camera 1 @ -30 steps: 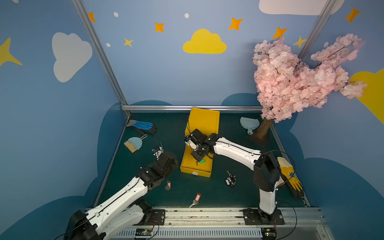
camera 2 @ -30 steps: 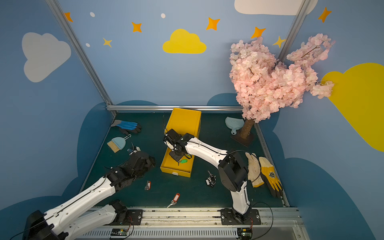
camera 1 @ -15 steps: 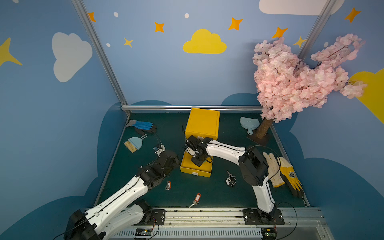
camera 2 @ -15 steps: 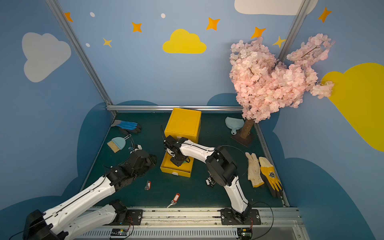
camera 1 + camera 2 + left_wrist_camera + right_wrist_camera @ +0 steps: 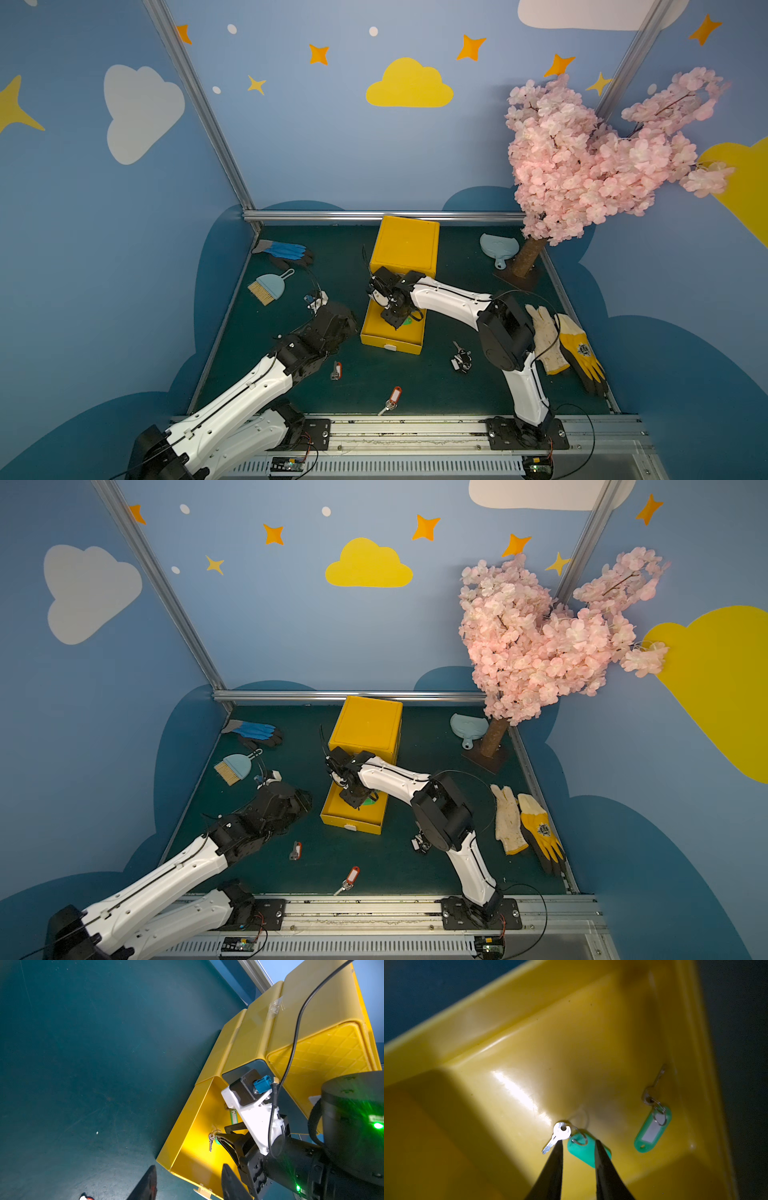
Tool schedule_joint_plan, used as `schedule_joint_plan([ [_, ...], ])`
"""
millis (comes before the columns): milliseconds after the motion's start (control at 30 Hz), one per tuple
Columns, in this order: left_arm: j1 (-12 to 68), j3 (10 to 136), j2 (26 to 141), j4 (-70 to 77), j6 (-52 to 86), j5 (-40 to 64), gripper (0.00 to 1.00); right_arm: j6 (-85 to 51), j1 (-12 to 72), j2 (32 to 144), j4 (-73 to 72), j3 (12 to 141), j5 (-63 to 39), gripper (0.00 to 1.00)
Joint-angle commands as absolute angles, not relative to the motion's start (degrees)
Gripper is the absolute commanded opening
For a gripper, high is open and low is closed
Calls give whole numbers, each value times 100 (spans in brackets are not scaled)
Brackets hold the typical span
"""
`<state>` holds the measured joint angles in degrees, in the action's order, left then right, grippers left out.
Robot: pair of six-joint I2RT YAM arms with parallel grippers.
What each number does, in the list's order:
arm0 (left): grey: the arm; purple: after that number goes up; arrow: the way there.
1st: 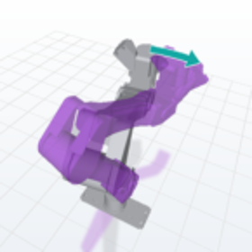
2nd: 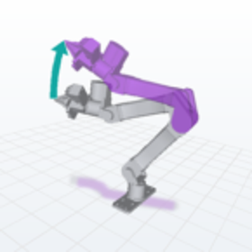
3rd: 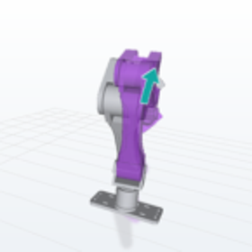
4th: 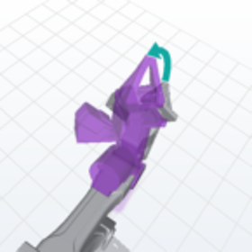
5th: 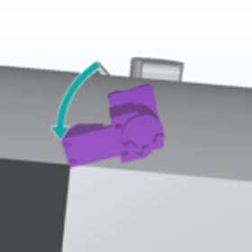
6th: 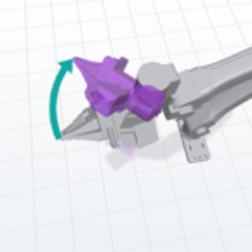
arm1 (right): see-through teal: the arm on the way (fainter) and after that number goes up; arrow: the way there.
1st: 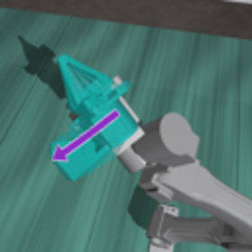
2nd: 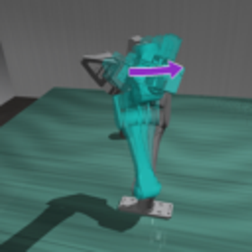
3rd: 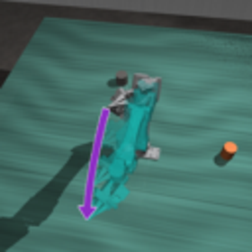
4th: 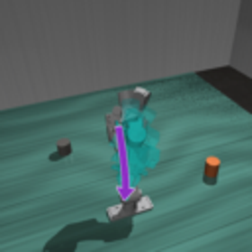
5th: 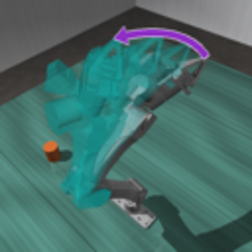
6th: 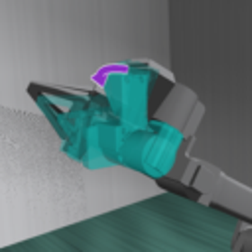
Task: Take the keys out of the drawer
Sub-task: Pick up the key from the drawer.
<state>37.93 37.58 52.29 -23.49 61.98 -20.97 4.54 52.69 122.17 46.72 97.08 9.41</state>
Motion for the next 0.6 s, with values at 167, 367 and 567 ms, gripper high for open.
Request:
schedule_joint_plan([
  [167,3797,3736,5374,-2289,6148,-2092,51,414,5133,12436,4925,9828,585,24],
  [367,3786,3899,5486,-2223,6006,-2188,51,381,5106,12450,5028,9942,415,9],
  [567,3783,3979,5505,-2111,5938,-2242,51,393,5133,12087,5117,9939,397,0],
])
